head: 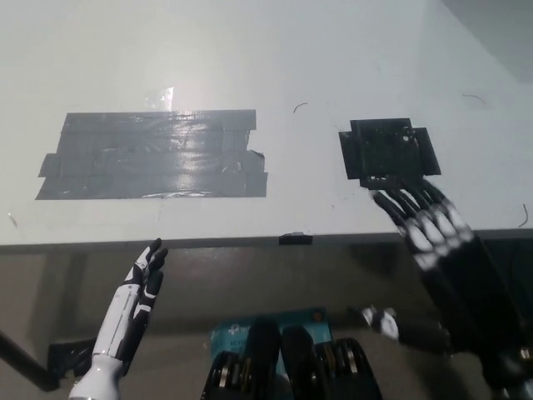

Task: A stack of plates is kept in the middle of the desk close to the robot and the robot grabs the stack with its right hand, picks it up and hands it to a person.

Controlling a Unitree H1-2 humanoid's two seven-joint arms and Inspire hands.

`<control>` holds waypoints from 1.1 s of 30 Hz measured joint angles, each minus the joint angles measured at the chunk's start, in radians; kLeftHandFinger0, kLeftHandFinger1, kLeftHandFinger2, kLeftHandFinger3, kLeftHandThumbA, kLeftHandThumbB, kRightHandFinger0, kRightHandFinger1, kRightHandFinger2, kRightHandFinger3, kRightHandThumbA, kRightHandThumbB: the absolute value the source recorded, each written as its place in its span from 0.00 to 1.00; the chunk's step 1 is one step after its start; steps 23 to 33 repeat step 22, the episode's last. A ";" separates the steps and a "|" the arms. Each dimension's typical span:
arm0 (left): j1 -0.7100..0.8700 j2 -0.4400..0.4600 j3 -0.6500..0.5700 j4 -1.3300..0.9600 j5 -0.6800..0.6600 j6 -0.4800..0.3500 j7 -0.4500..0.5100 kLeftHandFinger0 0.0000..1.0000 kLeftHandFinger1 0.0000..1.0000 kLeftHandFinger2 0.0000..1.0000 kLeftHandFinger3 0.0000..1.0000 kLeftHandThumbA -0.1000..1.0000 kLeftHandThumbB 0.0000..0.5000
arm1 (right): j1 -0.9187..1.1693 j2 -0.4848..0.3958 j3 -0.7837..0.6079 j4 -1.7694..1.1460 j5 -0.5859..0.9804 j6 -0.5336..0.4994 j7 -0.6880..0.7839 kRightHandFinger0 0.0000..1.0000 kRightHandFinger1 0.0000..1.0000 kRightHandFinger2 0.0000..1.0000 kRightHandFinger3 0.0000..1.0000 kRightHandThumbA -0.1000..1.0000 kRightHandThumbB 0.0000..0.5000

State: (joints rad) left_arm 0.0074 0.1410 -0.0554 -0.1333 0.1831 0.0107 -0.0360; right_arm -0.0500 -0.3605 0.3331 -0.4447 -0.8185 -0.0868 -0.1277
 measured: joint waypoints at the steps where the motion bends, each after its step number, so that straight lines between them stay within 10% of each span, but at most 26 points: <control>1: 0.000 0.000 0.000 0.001 0.000 0.000 0.000 1.00 1.00 1.00 1.00 1.00 0.00 | 0.022 0.010 -0.008 0.005 0.018 -0.003 -0.002 1.00 1.00 1.00 1.00 1.00 0.61; 11: 0.003 -0.001 0.000 0.004 0.001 0.000 0.000 1.00 1.00 1.00 1.00 0.94 0.00 | 0.152 0.141 -0.085 0.193 0.223 -0.040 -0.013 1.00 1.00 1.00 1.00 1.00 0.82; 33: 0.020 -0.001 -0.003 0.004 0.005 -0.004 0.000 1.00 1.00 1.00 1.00 0.99 0.00 | 0.165 0.208 -0.146 0.318 0.418 -0.049 0.004 1.00 1.00 1.00 1.00 1.00 0.74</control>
